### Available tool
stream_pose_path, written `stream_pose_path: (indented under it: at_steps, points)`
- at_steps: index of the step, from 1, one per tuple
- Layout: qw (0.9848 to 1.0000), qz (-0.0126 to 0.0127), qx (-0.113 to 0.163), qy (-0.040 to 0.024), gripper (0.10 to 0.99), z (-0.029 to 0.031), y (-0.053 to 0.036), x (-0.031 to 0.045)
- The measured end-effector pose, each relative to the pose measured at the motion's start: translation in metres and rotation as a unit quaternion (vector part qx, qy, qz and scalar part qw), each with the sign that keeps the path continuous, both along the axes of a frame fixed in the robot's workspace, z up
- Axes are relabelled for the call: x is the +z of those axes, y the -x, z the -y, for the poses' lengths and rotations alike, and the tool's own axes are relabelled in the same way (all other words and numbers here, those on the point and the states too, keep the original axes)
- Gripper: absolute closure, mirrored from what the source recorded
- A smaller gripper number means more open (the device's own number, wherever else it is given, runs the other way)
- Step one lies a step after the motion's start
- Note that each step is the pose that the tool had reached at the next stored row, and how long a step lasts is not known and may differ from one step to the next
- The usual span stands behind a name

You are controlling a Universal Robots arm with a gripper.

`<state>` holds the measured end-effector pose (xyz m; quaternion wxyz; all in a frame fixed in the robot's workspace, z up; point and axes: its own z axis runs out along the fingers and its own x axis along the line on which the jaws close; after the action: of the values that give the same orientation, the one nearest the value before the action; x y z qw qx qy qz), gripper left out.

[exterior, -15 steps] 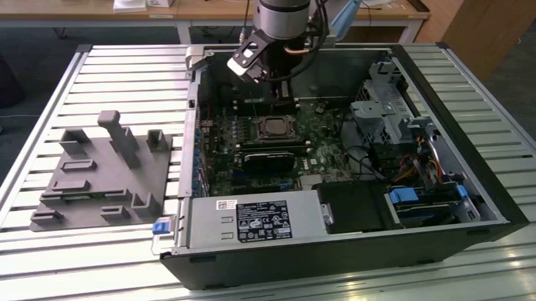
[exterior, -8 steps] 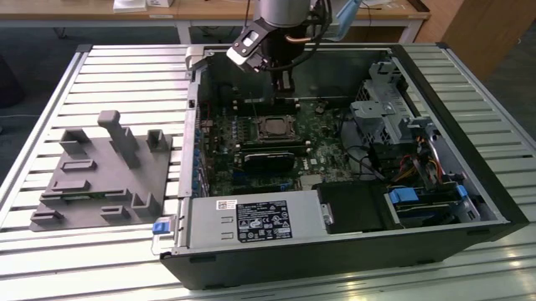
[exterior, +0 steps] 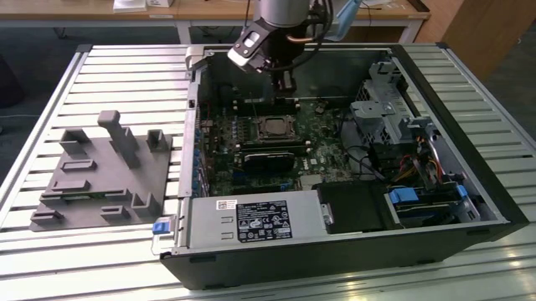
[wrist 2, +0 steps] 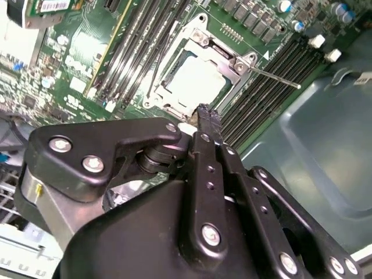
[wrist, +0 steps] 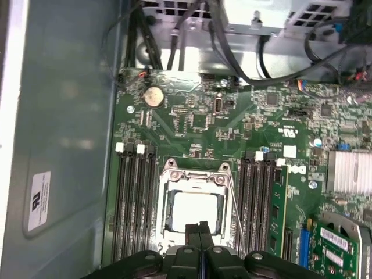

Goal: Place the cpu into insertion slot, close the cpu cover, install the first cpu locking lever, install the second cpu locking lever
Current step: 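Install the first cpu locking lever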

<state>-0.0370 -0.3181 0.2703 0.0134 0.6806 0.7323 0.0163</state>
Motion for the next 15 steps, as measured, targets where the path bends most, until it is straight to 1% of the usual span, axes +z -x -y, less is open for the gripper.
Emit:
stream_pose_path:
  at_steps: [2, 4, 7, 9, 11, 13, 15]
  points:
    - [0.9998, 0.0001, 0.018, -0.0001, 0.98, 0.0, 0.0, -0.0001]
    - [0.9994, 0.0, 0.036, -0.0001, 0.98, 0.0, 0.0, -0.0001]
    - [0.998, 0.0001, 0.063, -0.0001, 0.98, 0.0, 0.0, -0.0002]
    - [0.9968, 0.0001, 0.081, -0.0001, 0.98, 0.0, 0.0, -0.0002]
    - [0.9951, 0.0001, 0.099, -0.0001, 0.98, 0.0, 0.0, -0.0003]
    - [0.9933, 0.0, 0.116, -0.0001, 0.98, 0.0, 0.0, -0.0003]
    - [0.991, 0.0, 0.134, -0.0001, 0.98, 0.0, 0.0, -0.0005]
